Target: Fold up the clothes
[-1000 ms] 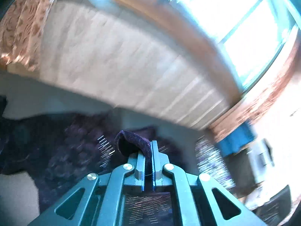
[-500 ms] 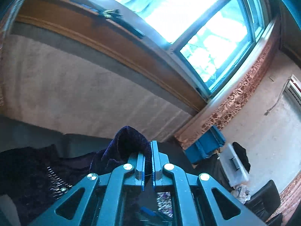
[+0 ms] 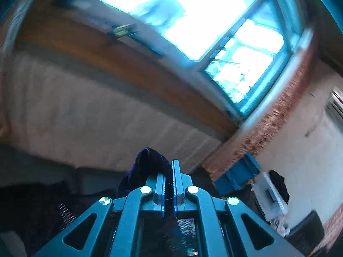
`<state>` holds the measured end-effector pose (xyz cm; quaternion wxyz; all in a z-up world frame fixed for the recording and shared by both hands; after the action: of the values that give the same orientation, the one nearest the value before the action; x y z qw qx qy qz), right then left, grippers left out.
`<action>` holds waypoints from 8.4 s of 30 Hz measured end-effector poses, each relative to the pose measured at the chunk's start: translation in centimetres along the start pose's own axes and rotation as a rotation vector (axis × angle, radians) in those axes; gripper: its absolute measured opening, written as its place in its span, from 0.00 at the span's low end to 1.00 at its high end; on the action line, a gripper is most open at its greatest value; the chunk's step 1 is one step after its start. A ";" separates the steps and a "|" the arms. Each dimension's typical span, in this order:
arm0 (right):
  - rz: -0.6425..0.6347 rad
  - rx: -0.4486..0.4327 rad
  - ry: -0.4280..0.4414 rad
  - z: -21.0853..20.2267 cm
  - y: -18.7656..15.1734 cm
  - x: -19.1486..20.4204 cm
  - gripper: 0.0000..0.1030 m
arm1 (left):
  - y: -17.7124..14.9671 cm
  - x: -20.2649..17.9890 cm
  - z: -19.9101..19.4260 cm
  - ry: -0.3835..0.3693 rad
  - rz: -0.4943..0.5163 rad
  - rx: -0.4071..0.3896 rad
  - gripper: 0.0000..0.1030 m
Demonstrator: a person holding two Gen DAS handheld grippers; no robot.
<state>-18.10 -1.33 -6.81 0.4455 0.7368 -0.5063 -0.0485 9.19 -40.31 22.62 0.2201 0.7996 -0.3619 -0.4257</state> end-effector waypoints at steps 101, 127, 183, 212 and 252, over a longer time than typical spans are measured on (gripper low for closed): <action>-0.388 0.279 0.195 5.1 -5.0 9.0 0.85 | -17.7 21.8 6.9 0.084 -0.318 0.241 0.26; -0.407 0.278 0.177 5.4 -5.2 9.3 0.89 | -18.4 18.2 6.4 0.143 -0.078 0.226 0.03; -0.185 0.205 0.380 3.9 -4.6 8.4 1.00 | -15.1 2.7 29.1 0.055 0.131 0.496 0.51; -0.150 0.185 0.415 4.0 -4.4 7.8 1.00 | -12.9 11.4 16.0 0.500 0.251 0.175 0.45; -0.182 0.201 0.371 3.8 -4.4 8.2 1.00 | -4.0 30.1 -2.0 0.387 -0.344 -0.111 0.06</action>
<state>-13.04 -9.69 -9.13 0.4493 0.8163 -0.3494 0.0984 23.76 -60.74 5.39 0.2531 0.9026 -0.1478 -0.3152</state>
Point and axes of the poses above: each gripper's, at about its wrist camera, not at the fingertips, and z roughly the way its jaws point, x to its left, y to its top, the point moved 6 cm from there along z, roughly the way its jaws point, and after that the axes turned 11 degrees about y, right-handed, at the moved point
